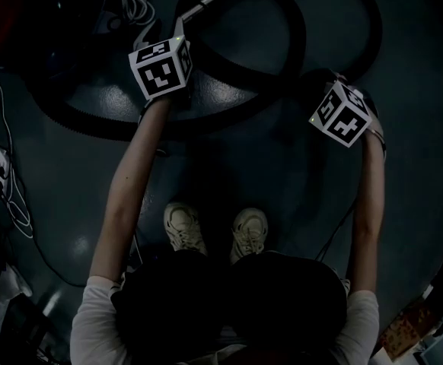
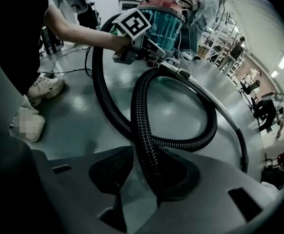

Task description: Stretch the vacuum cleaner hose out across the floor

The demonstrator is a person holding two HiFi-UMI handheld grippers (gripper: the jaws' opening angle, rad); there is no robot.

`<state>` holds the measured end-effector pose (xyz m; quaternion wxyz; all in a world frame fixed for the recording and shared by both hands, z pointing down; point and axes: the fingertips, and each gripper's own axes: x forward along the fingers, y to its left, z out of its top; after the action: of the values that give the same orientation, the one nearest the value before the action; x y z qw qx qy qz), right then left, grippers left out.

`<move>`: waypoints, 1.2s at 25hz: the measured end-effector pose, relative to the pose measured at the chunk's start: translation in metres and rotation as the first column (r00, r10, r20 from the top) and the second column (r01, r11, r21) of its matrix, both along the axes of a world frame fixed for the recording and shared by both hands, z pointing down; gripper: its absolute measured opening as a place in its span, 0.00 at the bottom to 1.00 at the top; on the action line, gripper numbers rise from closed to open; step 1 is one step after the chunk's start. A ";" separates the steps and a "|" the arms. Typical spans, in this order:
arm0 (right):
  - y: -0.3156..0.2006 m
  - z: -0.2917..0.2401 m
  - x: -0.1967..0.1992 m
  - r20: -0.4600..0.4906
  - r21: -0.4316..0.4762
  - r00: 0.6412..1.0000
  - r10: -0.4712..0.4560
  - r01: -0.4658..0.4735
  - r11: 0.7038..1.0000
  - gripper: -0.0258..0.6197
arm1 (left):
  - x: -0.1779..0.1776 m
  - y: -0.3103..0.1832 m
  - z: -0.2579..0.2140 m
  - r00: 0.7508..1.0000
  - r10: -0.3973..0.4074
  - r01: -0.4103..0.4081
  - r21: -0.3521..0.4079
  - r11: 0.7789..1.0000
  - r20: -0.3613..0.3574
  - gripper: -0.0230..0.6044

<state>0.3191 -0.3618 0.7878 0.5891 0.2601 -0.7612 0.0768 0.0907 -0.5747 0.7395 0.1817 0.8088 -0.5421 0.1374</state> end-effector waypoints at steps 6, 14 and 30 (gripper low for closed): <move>-0.005 0.018 0.008 -0.021 0.039 1.000 0.011 -0.010 0.999 0.25 | -0.009 0.060 -0.029 0.933 -0.005 -0.017 -0.057 0.998 -0.359 0.27; -0.009 0.020 0.008 0.014 0.029 1.000 0.000 0.000 1.000 0.26 | 0.043 0.144 -0.051 0.931 0.270 -0.263 0.063 0.963 -0.246 0.27; 0.006 0.035 0.037 -0.259 -0.021 0.964 -0.059 0.056 0.998 0.28 | 0.060 0.160 -0.041 0.925 0.368 -0.359 0.102 0.928 -0.090 0.27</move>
<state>0.3559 -0.3555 0.8223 0.6872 0.2417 -0.6844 0.0302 0.1511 -0.4146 0.6983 0.1482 0.9084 -0.3773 0.1022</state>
